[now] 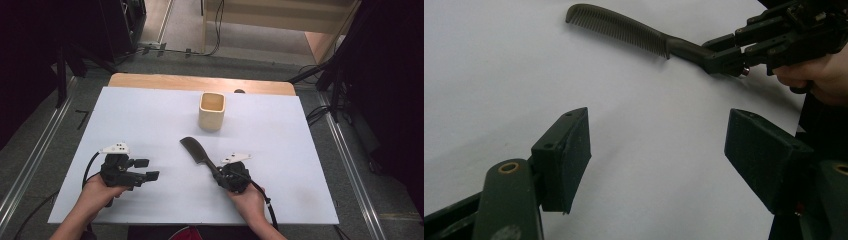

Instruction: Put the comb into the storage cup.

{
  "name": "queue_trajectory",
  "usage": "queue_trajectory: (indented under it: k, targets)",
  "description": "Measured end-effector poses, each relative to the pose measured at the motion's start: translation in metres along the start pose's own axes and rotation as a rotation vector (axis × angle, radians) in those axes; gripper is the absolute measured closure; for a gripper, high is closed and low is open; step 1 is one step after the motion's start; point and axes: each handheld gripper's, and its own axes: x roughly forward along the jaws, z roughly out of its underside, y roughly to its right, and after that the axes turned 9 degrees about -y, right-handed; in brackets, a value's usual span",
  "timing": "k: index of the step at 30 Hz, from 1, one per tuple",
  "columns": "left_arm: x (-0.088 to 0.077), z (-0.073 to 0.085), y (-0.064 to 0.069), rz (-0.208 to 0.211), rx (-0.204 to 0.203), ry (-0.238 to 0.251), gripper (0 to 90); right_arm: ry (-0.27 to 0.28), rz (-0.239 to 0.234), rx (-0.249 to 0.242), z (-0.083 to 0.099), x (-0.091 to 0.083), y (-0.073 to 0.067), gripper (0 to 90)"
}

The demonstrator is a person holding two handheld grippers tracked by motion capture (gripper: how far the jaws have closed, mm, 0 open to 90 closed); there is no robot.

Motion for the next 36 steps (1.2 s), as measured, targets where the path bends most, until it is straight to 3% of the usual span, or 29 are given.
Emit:
queue_trajectory:
  k: [14,23,36]
  targets:
    - [0.000,0.000,0.000,0.008,-0.013,0.009,27.9,-0.020,-0.111,-0.005,-0.008,-0.005,0.009,70.4]
    - [-0.001,-0.001,-0.001,0.024,-0.057,0.043,27.0,0.024,-0.185,0.004,-0.015,-0.013,0.006,70.3]
    - [0.001,-0.006,0.003,0.020,-0.109,0.035,27.0,0.083,-0.252,0.027,-0.030,-0.017,0.001,70.3]
